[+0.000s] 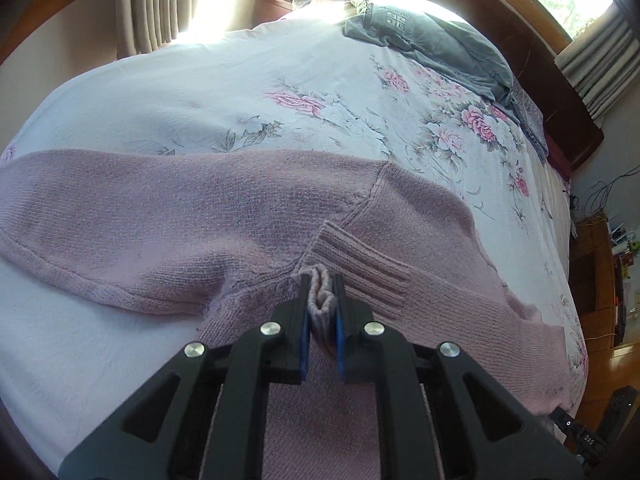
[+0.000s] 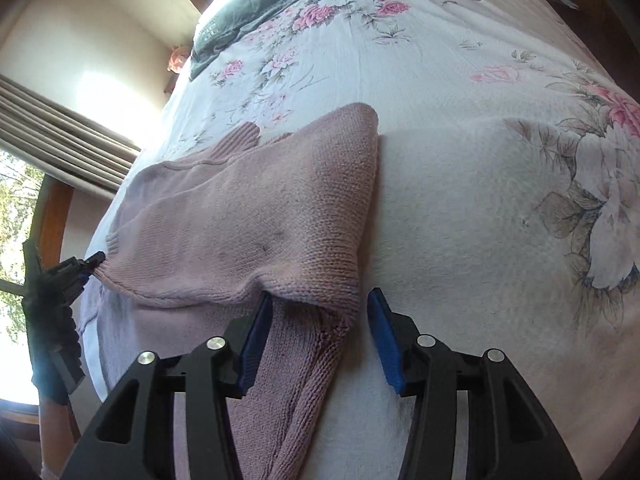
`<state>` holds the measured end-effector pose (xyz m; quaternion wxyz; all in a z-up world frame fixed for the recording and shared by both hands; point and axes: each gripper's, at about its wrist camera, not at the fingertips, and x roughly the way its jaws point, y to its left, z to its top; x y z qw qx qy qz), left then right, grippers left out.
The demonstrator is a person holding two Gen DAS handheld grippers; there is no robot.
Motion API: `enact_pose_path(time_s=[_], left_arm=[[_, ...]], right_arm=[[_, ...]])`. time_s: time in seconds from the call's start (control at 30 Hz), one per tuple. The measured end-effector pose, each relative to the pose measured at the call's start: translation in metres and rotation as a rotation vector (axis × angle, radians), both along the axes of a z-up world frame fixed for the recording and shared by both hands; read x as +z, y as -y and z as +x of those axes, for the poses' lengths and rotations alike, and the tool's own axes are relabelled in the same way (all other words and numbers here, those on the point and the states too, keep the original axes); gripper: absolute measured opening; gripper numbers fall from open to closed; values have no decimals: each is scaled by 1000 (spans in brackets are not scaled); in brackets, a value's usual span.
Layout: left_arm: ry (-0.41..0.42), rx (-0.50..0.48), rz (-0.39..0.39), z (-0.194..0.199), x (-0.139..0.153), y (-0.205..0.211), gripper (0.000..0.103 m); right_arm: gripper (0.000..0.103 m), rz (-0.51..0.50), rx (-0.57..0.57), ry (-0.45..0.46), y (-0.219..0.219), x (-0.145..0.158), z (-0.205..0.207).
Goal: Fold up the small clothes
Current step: 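Grasp the other sleeve cuff with the left tool and lay it across the body, then open the left tool and lift it off the folded sleeve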
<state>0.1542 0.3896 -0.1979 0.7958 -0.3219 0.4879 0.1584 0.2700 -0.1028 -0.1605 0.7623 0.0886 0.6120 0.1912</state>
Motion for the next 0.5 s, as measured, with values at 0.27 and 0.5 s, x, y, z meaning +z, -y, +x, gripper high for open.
enact_pose_path(time_s=[0.27,0.5], left_arm=[[133,-12,70,-17,63,6,24],[44,-142,-27,13,20,50,27]], right_arm=[[51,26,32,136,-12,65,-10],[52,-2,59,70,-53,41,10]])
